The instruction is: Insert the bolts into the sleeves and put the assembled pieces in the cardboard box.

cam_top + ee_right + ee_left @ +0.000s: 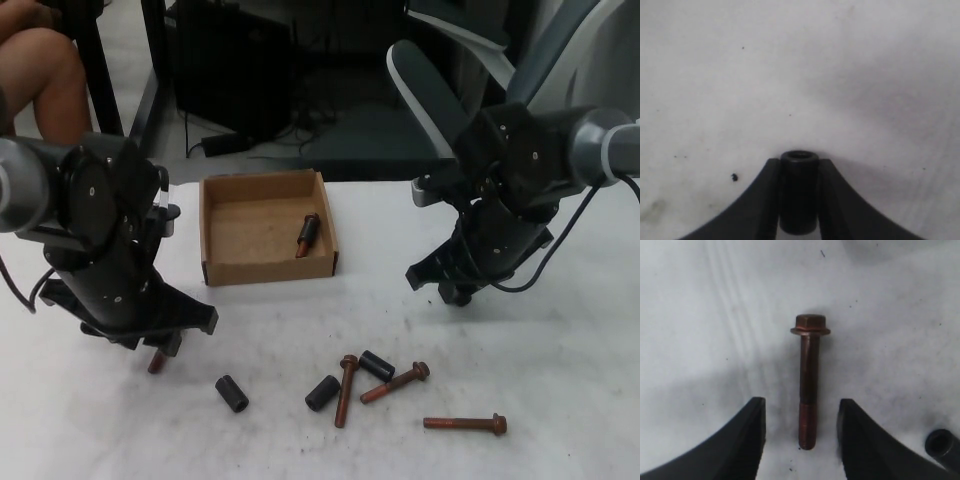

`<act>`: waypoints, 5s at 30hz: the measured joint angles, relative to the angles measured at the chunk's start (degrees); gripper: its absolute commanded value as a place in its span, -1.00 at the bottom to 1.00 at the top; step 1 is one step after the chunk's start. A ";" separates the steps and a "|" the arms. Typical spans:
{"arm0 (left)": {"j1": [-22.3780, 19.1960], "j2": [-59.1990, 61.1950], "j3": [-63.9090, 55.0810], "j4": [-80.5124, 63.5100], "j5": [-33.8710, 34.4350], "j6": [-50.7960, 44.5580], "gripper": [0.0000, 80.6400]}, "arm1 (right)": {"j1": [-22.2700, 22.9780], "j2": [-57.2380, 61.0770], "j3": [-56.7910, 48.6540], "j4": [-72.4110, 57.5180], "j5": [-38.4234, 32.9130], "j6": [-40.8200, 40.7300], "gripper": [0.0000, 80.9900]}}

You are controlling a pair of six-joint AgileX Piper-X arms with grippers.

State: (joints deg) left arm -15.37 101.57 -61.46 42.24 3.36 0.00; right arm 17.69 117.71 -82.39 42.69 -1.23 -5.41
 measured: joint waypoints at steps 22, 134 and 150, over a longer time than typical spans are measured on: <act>0.00 0.00 0.00 0.71 0.98 7.32 -0.14 | 0.00 0.00 0.00 0.09 -0.12 -0.56 -1.00; 3.17 3.81 -3.51 -79.58 60.37 -20.45 -0.98 | -0.69 -0.78 0.35 -40.50 -76.54 5.41 -0.99; -0.01 3.81 -3.51 -79.62 60.54 -20.58 -0.98 | -0.69 -0.78 0.35 -40.52 -76.54 6.57 -0.99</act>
State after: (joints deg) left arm -15.38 105.39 -64.98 -37.39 63.90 -20.58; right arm 17.00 116.93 -82.04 2.17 -77.78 1.16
